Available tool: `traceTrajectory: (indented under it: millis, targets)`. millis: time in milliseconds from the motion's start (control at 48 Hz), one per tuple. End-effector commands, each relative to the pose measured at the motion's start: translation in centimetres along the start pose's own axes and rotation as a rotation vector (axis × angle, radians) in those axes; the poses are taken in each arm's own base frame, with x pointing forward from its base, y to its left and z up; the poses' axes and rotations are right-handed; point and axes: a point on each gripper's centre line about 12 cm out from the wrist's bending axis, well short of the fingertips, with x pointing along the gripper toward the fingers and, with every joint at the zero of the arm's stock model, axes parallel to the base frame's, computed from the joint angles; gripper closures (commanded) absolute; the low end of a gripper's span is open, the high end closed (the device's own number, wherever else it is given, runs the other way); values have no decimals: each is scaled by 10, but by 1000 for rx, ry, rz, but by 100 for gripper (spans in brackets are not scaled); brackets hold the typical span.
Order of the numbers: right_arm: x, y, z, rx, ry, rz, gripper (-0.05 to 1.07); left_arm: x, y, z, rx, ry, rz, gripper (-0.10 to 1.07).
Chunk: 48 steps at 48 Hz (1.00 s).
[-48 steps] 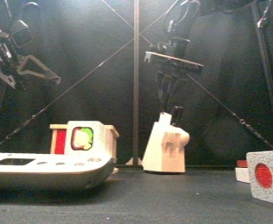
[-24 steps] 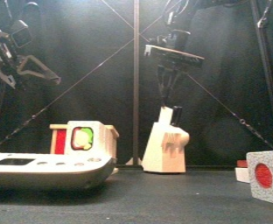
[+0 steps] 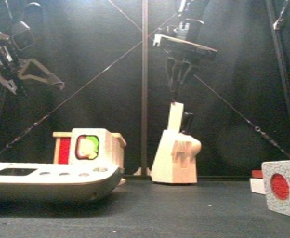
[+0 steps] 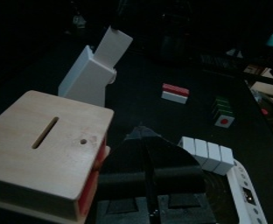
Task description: Pull out cleaver
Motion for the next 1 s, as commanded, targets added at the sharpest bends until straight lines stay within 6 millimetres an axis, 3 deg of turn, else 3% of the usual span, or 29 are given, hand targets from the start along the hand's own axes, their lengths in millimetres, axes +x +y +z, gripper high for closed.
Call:
traceTrajectory:
  millis: [0,979]
  targets:
    - [-26,-3,15,31,-41,57,44,1,0,5,2,-14,1,98]
    - [-84,-1,0,-56,-155,152,44,1,0,5,1,-16,1,98]
